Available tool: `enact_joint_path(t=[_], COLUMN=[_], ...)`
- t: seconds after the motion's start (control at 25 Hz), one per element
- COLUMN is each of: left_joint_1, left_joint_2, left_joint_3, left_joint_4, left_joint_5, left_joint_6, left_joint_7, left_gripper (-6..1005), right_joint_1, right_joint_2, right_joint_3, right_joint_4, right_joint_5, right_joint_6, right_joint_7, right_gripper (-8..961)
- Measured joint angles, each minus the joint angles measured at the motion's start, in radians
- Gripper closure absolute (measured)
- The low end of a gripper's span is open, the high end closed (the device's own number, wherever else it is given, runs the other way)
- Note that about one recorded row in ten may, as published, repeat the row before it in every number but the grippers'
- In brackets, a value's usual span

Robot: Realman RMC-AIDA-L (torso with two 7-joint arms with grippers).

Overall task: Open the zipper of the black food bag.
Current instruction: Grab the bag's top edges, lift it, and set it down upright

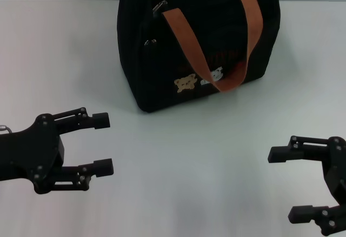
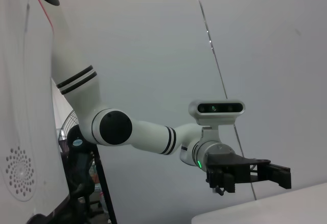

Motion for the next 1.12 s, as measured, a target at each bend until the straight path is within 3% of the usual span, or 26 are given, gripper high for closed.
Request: enact_joint_path(t=[0.72, 0.8, 0.88, 0.96, 1.08, 1.12], left_joint_1=[-0.002, -0.003, -0.003, -0.015, -0.038, -0.081], left_joint_2=[-0.005, -0.028, -0.028, -0.063, -0.065, -0.064], left_joint_3=[-0.001, -0.031, -0.031, -0.071, -0.075, -0.089], left_joint_4=[0.000, -0.003, -0.003, -0.029, -0.088, -0.174], left_joint_5=[0.003, 0.002, 0.002, -0.002, -0.005, -0.009], left_joint_6=[-0.008, -0.066, -0.066, -0.204, -0.269, -0.335], left_joint_7=[0.000, 0.015, 0.015, 0.049, 0.082, 0.122], left_gripper=[161, 162, 162, 163, 164, 165], right_joint_1=[0.001, -0.004, -0.015, -0.027, -0.045, -0.051], right_joint_2=[0.011, 0.011, 0.011, 0.011, 0.010, 0.009], right_joint_3=[0.005, 0.028, 0.077, 0.141, 0.241, 0.274], right_joint_4=[0.000, 0.003, 0.007, 0.019, 0.042, 0.048], right_joint_5=[-0.006, -0.002, 0.003, 0.003, 0.004, 0.004], right_joint_6=[0.006, 0.029, 0.062, 0.083, 0.103, 0.108], right_joint_7=[0.000, 0.000, 0.000, 0.000, 0.000, 0.000], right_gripper=[124, 125, 126, 128, 129, 130])
